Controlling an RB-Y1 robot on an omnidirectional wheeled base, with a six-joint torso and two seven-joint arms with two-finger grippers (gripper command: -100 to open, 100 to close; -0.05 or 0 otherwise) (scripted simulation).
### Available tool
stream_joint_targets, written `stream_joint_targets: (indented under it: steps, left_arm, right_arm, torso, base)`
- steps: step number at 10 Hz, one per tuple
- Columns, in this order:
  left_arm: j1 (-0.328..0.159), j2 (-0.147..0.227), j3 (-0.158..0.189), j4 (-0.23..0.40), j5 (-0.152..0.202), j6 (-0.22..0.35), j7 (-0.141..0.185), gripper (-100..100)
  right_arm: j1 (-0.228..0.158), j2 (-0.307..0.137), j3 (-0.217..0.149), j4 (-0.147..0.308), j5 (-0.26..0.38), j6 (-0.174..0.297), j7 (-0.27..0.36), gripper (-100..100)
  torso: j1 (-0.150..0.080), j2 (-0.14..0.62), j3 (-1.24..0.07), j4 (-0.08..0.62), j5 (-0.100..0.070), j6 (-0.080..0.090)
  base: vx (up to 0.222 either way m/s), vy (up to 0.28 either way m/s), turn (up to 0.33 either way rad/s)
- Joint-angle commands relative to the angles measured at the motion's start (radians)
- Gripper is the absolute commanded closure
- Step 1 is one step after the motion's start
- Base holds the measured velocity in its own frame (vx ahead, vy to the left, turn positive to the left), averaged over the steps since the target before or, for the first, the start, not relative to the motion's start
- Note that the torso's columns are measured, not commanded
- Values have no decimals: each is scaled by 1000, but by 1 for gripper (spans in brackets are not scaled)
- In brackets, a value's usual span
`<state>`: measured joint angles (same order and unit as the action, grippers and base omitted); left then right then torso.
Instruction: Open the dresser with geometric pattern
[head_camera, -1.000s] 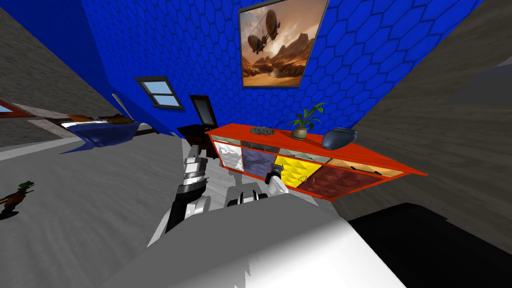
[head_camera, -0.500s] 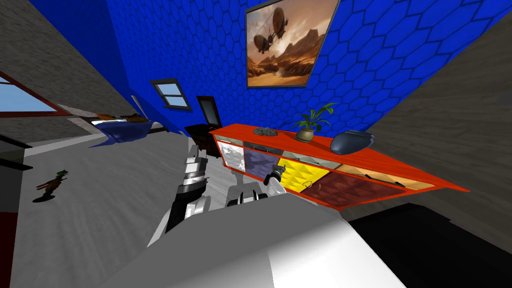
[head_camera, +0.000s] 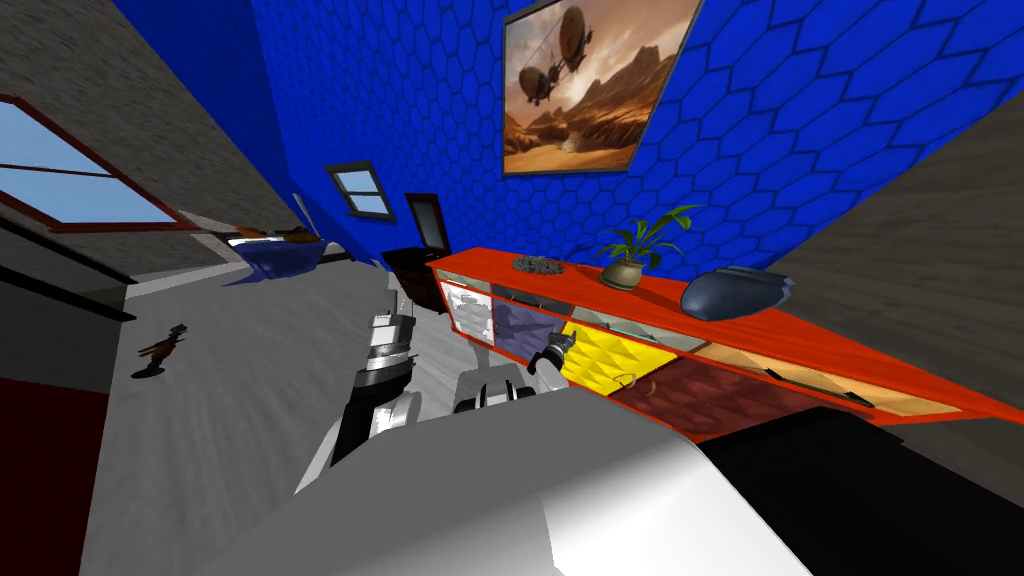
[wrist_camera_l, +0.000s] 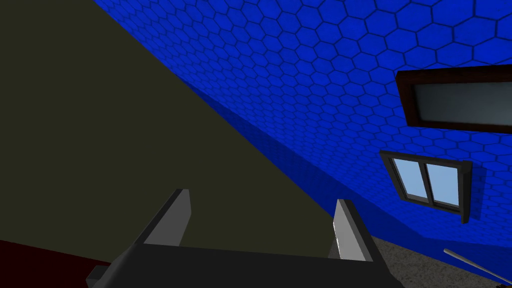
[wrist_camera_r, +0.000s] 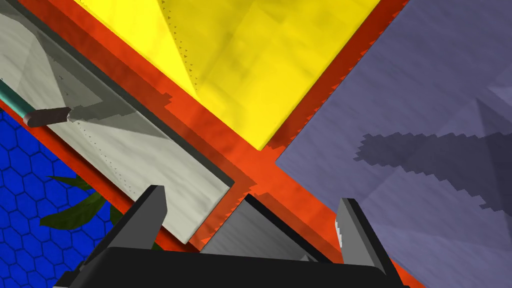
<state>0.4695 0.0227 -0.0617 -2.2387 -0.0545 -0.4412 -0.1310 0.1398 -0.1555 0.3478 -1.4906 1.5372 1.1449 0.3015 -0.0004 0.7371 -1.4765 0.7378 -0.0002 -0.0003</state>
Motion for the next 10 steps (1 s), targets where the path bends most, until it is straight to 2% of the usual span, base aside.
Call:
stream_joint_targets:
  steps: [1, 2, 3, 4, 5, 6, 7, 8, 9, 10]
  left_arm:
    - [0, 0, 0, 0, 0, 0, 0, 0]
    - [0, 0, 0, 0, 0, 0, 0, 0]
    - [0, 0, 0, 0, 0, 0, 0, 0]
    - [0, 0, 0, 0, 0, 0, 0, 0]
    - [0, 0, 0, 0, 0, 0, 0, 0]
    - [0, 0, 0, 0, 0, 0, 0, 0]
    - [0, 0, 0, 0, 0, 0, 0, 0]
    - [0, 0, 0, 0, 0, 0, 0, 0]
    - [0, 0, 0, 0, 0, 0, 0, 0]
    - [0, 0, 0, 0, 0, 0, 0, 0]
  right_arm:
    - [-8, 2, 17, 67, 81, 79, 27, -100]
    - [-8, 2, 17, 67, 110, 102, 27, -100]
    - [-8, 2, 17, 67, 120, 102, 27, -100]
    - [-9, 2, 26, 106, 159, 146, 43, -100]
    - [-9, 2, 26, 106, 179, 153, 43, -100]
    - [-10, 2, 35, 145, 214, 192, 59, -100]
    - [-10, 2, 35, 145, 235, 201, 59, -100]
    - [-9, 3, 43, 181, 272, 242, 74, -100]
    - [-9, 3, 43, 181, 287, 245, 74, -100]
    - [-8, 4, 50, 216, 324, 287, 88, -100]
  torso:
    - [0, 0, 0, 0, 0, 1]
    - [0, 0, 0, 0, 0, 0]
    - [1, 1, 1, 0, 0, 1]
    - [1, 2, 1, 1, 0, 1]
    - [1, 2, 1, 0, 0, 0]
    - [0, 1, 0, 0, 0, 1]
    - [0, 0, 0, 0, 0, 0]
    - [0, 1, 0, 0, 0, 1]
    - [1, 0, 0, 0, 0, 0]
    - [0, 1, 0, 0, 0, 1]
  base:
    - [52, -22, 157]
    - [44, -20, 107]
    - [19, -10, -2]
    - [29, -12, 196]
    - [33, -18, 104]
    - [41, -17, 154]
    - [38, -18, 104]
    - [46, -17, 183]
    - [42, -17, 78]
    - [40, -22, 173]
